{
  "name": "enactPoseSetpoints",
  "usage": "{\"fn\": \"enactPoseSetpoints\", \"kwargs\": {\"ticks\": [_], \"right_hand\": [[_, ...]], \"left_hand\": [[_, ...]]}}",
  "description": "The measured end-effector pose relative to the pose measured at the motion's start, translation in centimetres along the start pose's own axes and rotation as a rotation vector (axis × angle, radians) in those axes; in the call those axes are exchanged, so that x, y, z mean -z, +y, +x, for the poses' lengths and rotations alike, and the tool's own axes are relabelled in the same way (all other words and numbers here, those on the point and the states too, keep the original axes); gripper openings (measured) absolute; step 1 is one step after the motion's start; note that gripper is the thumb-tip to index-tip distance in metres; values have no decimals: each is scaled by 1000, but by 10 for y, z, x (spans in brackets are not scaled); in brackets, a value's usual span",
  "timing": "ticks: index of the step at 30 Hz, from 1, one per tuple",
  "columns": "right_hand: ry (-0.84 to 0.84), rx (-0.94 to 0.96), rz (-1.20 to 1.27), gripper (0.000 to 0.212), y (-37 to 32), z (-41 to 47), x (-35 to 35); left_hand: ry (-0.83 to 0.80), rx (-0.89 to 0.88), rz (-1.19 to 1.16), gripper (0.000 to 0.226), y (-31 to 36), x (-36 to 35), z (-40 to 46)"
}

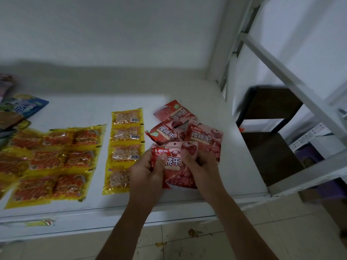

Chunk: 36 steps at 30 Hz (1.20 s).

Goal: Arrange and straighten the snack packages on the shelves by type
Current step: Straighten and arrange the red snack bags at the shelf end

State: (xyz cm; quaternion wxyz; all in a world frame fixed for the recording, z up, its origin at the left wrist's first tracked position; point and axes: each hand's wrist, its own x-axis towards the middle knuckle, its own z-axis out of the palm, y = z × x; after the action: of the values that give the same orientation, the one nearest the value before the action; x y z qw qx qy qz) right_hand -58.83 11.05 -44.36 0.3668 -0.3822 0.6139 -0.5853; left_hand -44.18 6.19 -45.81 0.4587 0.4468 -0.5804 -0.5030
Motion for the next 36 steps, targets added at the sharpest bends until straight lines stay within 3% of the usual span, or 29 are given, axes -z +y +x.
{"fn": "enactPoseSetpoints", "kwargs": {"ticks": [3, 7, 10, 14, 18, 26, 30, 33, 36], "right_hand": [[39, -14, -43, 39, -1, 2, -2], [51, 33, -12, 33, 2, 3, 2], [63, 18, -19, 31, -1, 2, 2], [66, -2, -22, 36, 0, -1, 0], [53, -7, -39, 16, -1, -1, 1], [136, 58, -75, 28, 6, 2, 1], [93, 85, -127, 43, 8, 2, 1], [-30, -5, -30, 35, 7, 2, 1], [-82, 9, -186, 32, 7, 4, 1]], "left_hand": [[-4, 4, -12, 38, 0, 0, -1], [-35, 53, -102, 31, 6, 0, -3], [-10, 47, -67, 18, 9, -1, -2], [-19, 24, -28, 19, 10, -2, -1], [-8, 23, 5, 21, 10, -4, -2], [-85, 4, -32, 13, 16, -3, -2], [-44, -20, 29, 10, 14, -4, -1], [22, 9, 16, 8, 8, -2, 0], [87, -9, -20, 14, 12, -1, 0]]}}
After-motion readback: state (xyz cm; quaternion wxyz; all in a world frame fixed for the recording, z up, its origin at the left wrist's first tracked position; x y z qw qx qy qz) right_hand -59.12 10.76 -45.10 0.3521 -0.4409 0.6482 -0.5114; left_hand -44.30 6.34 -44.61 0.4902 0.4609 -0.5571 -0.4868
